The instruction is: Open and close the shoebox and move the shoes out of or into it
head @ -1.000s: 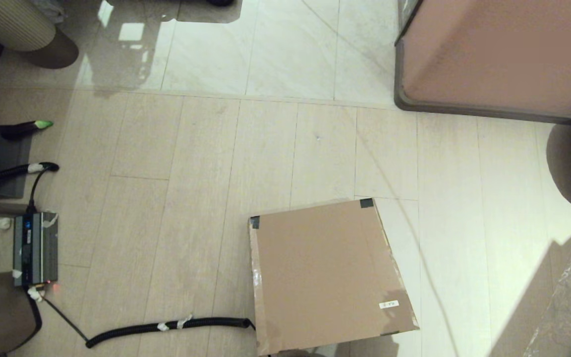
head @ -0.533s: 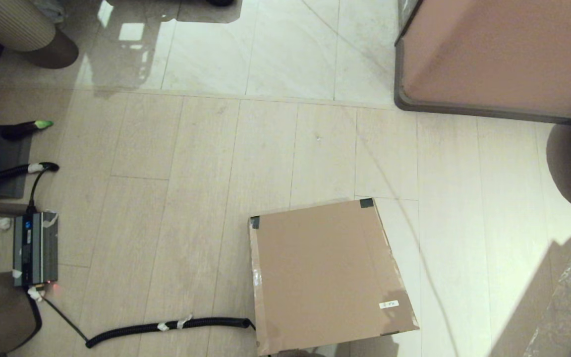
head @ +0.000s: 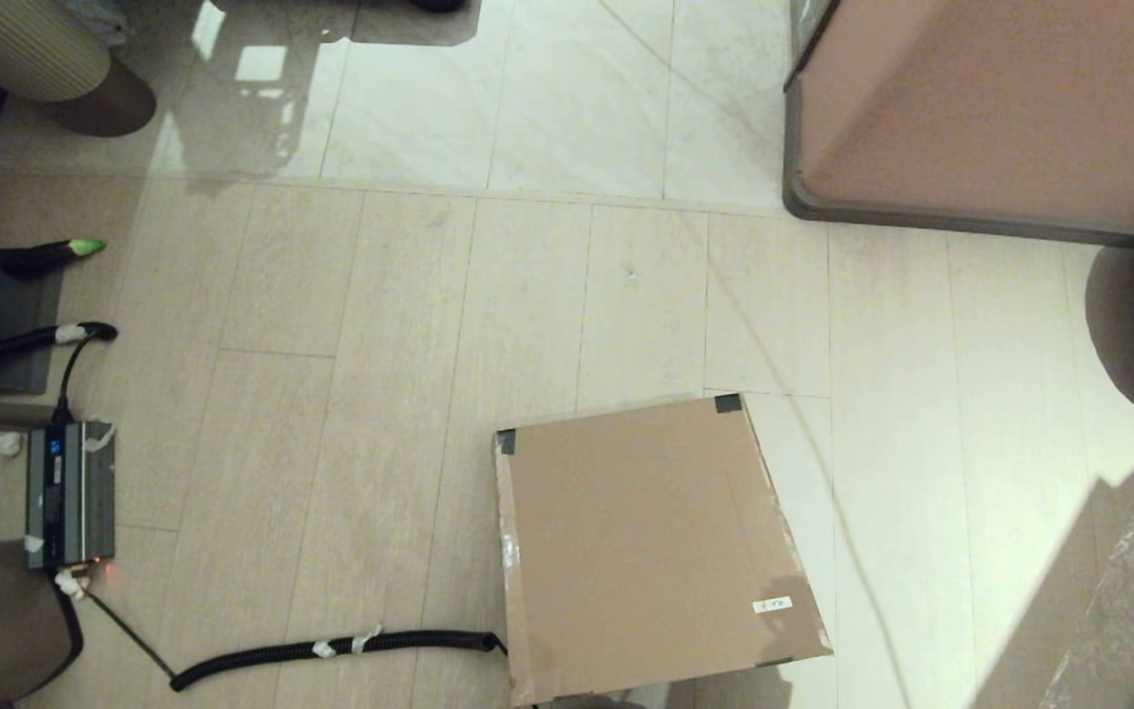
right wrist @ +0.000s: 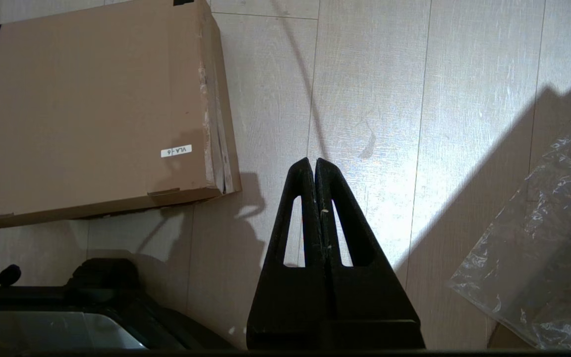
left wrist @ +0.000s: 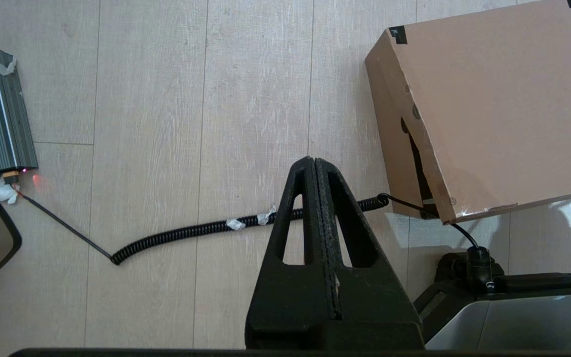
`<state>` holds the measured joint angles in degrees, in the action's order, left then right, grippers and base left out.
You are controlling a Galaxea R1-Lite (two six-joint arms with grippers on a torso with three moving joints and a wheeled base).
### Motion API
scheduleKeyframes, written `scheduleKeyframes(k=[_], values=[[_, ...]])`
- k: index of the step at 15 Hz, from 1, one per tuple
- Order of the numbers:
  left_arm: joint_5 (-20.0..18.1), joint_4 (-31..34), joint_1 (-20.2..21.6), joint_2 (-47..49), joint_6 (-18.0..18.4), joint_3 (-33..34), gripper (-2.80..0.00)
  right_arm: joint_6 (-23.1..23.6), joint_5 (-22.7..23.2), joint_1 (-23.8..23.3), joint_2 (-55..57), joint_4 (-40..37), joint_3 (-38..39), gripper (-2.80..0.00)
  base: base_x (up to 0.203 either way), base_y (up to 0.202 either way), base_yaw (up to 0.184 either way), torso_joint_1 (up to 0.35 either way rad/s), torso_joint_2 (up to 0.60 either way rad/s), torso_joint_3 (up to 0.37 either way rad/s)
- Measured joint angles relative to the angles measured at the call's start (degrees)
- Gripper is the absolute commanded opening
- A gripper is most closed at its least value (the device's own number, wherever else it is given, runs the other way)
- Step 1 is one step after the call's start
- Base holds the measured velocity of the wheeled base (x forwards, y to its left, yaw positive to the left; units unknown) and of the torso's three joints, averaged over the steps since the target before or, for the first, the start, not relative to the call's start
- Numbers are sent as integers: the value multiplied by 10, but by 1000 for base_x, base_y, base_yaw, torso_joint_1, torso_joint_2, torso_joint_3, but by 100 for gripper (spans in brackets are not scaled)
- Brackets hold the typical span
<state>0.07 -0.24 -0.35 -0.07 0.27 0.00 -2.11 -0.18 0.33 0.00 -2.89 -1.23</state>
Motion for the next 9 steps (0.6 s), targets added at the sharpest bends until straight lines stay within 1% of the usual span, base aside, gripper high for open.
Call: scheduleKeyframes(k=[7, 9], values=[[0, 0, 0, 0, 0, 0, -280, 0, 0, 0, 0, 0, 0, -280, 0, 0, 0, 0, 0, 0], [0, 0, 0, 0, 0, 0, -280, 7, 2, 0, 0, 0, 0, -280, 0, 0, 0, 0, 0, 0]])
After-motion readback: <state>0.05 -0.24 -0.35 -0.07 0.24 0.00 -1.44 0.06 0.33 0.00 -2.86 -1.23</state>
